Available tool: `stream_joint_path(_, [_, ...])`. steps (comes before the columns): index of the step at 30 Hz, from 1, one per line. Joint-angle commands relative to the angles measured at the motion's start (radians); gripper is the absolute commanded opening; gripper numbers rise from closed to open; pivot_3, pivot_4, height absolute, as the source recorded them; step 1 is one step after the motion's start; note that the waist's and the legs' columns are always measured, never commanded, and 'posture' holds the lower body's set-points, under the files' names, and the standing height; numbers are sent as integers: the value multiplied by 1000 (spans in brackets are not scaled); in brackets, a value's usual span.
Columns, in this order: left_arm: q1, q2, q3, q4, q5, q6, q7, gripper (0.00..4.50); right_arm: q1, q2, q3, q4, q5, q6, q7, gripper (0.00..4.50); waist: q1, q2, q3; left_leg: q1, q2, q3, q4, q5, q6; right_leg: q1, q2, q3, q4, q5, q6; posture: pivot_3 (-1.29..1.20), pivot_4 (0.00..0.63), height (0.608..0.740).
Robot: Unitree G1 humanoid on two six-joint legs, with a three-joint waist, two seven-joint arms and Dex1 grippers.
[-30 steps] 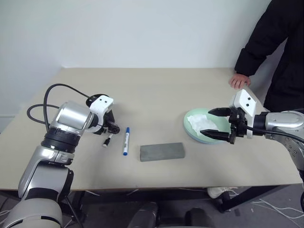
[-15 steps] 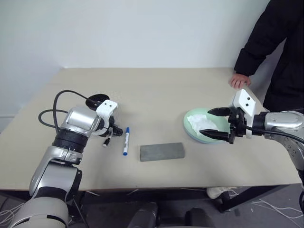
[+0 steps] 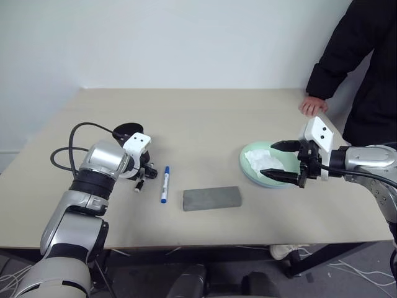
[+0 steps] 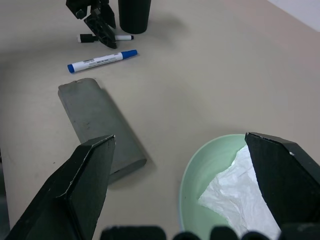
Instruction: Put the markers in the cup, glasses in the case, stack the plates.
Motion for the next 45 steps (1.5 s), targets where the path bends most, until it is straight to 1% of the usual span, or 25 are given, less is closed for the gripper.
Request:
stream_joint_path(1, [-14, 5, 12, -3, 15, -13, -6, 3802, -21, -4, -28, -20, 1, -9, -5, 4500, 0, 0, 0, 0, 0, 0, 0, 0, 0, 0, 0, 0, 0, 0, 0, 0, 0, 727])
stream_joint_path(5, [-2, 7, 8, 3, 15, -15, -12, 3802, -22, -5, -28, -21, 2, -9, -5, 4500, 0, 0, 0, 0, 0, 0, 0, 0, 0, 0, 0, 0, 0, 0, 0, 0, 0, 727])
stream_joint_path(8, [7, 10, 0, -2, 15, -14, -23, 3289, -23, -5, -27, -22, 2, -8, -6, 4500, 0, 0, 0, 0, 0, 0, 0, 0, 0, 0, 0, 0, 0, 0, 0, 0, 0, 727])
stream_joint_path(17, [16, 17, -15, 10, 24, 2, -45, 230, -30, -5, -26, -16, 1, -8, -7, 4500, -2, 0, 0, 0, 0, 0, 0, 0, 0, 0, 0, 0, 1, 0, 0, 0, 0, 727])
stream_joint_path(18, [17, 20, -21, 10, 26, 5, -48, 22, -31, -5, -26, -16, 1, -9, -7, 4500, -2, 0, 0, 0, 0, 0, 0, 0, 0, 0, 0, 0, 1, 0, 0, 0, 0, 727])
stream_joint_path(23, [34, 34, -49, -35, 23, 12, -78, 22, -31, -4, -25, -16, 0, -10, -8, 4500, -4, 0, 0, 0, 0, 0, 0, 0, 0, 0, 0, 1, 1, 0, 0, 0, 0, 727])
stream_joint_path(27, [52, 71, -78, -124, 10, 14, -126, 22, -31, -4, -23, -17, 0, -10, -7, 4500, -4, 0, 0, 0, 0, 0, 0, 0, 0, 0, 0, 1, 1, 1, 1, 0, 0, 727])
stream_joint_path(33, [86, 187, -152, -338, -18, 69, -240, 22, -32, -6, -20, -15, -3, -14, -3, 4500, -4, 0, 0, 0, 0, 0, 0, 0, 0, -1, 0, 1, 1, 0, 0, 0, 0, 727])
stream_joint_path(36, [100, 237, -159, -438, -39, 95, -276, 22, -31, -6, -18, -14, -5, -17, -1, 4500, 0, 0, 0, 0, 0, 0, 0, 0, 0, -1, 0, 1, 1, 0, -1, 0, 0, 727])
stream_joint_path(39, [109, 277, -123, -558, -89, 107, -312, 22, -31, -7, -17, -12, -6, -19, 1, 4500, 0, 0, 0, 0, 0, 0, 0, 0, 0, -1, 0, 1, 1, 0, -1, 0, 0, 727])
stream_joint_path(42, [101, 288, -62, -638, -147, 105, -341, 22, -30, -6, -16, -12, -7, -22, 2, 4500, 0, 1, 0, -1, 0, 0, 0, 0, 0, -1, 0, 1, 1, 0, -1, 0, 0, 727])
stream_joint_path(43, [99, 279, -34, -645, -155, 85, -333, 22, -30, -5, -15, -12, -8, -22, 2, 4500, 0, 0, 0, -1, 0, 0, -1, 0, 0, -2, 0, 1, 1, 0, -1, 0, 0, 727])
stream_joint_path(45, [75, 207, 71, -601, -178, 9, -290, 22, -31, -2, -13, -11, -8, -23, 2, 4500, 0, 1, 0, -1, 0, 0, -1, 0, 0, -2, 0, 1, 1, 0, -1, 0, 0, 727])
